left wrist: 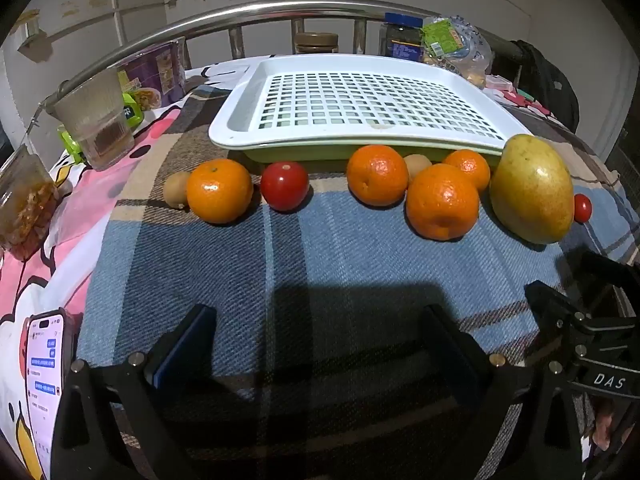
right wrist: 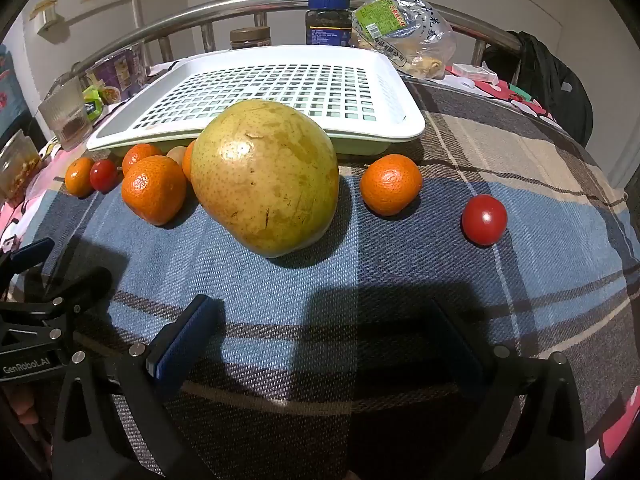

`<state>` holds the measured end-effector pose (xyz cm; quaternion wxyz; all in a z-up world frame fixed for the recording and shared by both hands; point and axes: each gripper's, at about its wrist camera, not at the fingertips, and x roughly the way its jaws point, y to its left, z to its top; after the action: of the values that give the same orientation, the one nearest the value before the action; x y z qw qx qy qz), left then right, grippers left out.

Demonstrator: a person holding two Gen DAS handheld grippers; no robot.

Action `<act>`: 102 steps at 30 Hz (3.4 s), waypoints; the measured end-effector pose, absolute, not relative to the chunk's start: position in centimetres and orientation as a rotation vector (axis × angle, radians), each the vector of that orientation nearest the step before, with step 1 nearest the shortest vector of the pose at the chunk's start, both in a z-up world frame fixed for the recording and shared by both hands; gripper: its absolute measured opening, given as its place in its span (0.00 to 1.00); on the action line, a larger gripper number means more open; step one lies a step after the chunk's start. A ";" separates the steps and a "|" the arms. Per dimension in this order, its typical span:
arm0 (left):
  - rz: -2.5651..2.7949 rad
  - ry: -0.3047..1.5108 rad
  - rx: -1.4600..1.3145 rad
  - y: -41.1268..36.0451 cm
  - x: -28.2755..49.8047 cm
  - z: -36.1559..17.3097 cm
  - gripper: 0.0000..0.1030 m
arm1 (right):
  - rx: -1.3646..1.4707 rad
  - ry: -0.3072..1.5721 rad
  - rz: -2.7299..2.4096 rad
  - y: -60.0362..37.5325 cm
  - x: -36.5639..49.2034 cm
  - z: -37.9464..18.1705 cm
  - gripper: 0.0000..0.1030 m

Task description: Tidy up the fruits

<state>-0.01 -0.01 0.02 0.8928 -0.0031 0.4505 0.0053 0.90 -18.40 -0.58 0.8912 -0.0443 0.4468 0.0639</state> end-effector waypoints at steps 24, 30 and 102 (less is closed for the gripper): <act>0.017 0.936 -0.023 0.4 -0.5 0.0 1.00 | -0.112 0.927 0.179 -19.0 -0.4 -0.4 1.00; 0.027 0.935 -0.025 0.2 -0.7 0.0 1.00 | -0.115 0.926 0.177 -18.7 -0.2 -0.6 1.00; -0.260 0.897 -0.077 -3.4 4.8 1.8 0.43 | -0.098 0.827 0.439 -17.7 3.3 2.9 0.65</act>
<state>4.75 -3.44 1.80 0.8923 -0.0372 0.4322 -0.1252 3.30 -17.73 2.85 0.8912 -0.0471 0.3983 0.2117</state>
